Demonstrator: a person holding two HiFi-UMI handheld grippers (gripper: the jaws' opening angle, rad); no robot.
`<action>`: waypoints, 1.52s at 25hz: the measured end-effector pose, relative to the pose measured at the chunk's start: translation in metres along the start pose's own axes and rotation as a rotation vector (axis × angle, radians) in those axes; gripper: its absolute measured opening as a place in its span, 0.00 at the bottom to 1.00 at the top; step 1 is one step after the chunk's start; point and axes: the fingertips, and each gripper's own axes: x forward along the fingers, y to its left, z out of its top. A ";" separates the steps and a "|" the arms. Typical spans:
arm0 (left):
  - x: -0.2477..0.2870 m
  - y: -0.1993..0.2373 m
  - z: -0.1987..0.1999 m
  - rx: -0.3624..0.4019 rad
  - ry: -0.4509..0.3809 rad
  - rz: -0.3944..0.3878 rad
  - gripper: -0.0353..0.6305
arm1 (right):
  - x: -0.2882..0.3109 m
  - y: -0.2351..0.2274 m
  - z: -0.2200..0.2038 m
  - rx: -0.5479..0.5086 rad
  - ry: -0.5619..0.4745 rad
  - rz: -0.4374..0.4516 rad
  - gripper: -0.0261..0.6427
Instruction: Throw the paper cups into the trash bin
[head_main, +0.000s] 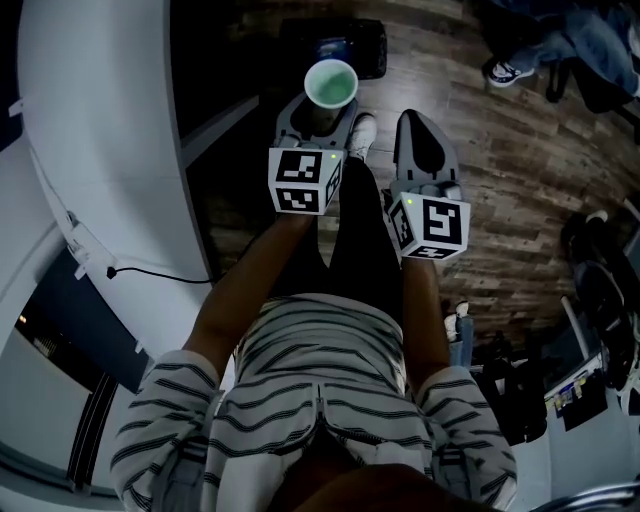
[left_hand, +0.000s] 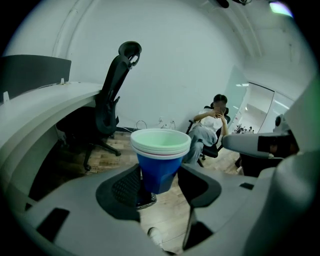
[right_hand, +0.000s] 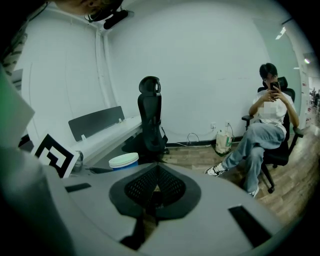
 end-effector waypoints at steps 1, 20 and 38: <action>0.004 0.001 -0.004 0.000 0.008 0.001 0.43 | 0.001 -0.001 -0.004 0.001 0.005 0.000 0.06; 0.072 0.035 -0.088 0.014 0.174 0.011 0.43 | 0.025 -0.010 -0.058 0.037 0.050 -0.009 0.06; 0.137 0.070 -0.158 -0.178 0.349 -0.003 0.43 | 0.038 -0.026 -0.091 0.080 0.088 -0.018 0.06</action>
